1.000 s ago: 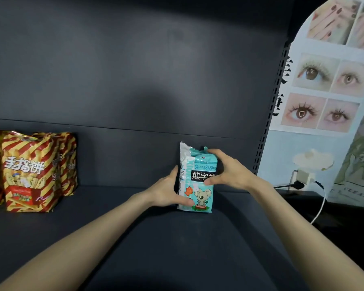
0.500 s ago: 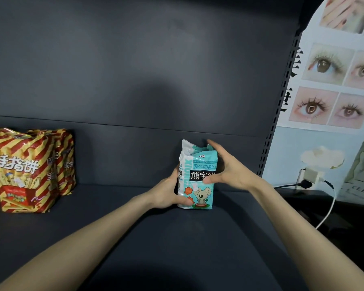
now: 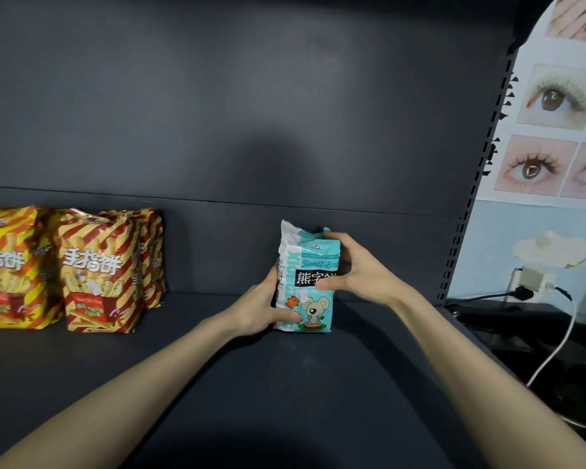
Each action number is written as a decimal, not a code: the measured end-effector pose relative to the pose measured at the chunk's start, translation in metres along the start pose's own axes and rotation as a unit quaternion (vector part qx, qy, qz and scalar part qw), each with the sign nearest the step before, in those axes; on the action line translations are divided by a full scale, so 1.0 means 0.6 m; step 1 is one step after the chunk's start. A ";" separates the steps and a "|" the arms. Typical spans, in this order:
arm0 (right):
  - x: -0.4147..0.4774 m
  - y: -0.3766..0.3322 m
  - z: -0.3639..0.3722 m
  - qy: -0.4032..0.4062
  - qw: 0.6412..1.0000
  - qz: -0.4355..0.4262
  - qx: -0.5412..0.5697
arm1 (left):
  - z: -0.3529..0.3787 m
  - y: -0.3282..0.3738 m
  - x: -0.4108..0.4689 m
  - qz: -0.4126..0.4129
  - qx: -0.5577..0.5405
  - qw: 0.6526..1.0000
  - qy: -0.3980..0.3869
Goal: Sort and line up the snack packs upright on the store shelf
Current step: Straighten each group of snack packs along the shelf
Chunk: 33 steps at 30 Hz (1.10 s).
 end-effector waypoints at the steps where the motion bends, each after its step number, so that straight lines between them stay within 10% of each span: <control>1: 0.007 -0.007 0.015 -0.002 1.000 -0.001 0.003 | -0.014 -0.007 -0.009 -0.001 -0.001 1.000 0.006; 33: 0.074 -0.095 0.250 0.042 0.997 0.029 0.058 | -0.182 -0.152 -0.121 -0.019 -0.040 0.996 0.077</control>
Point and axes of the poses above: each hand's wrist, its own x-axis towards the middle knuckle, its own z-axis out of the palm, y = z × x, the point moved 6 cm from there along x, towards the middle knuckle, and after that the axes turned 9 degrees about -z, right-handed, at the moved point
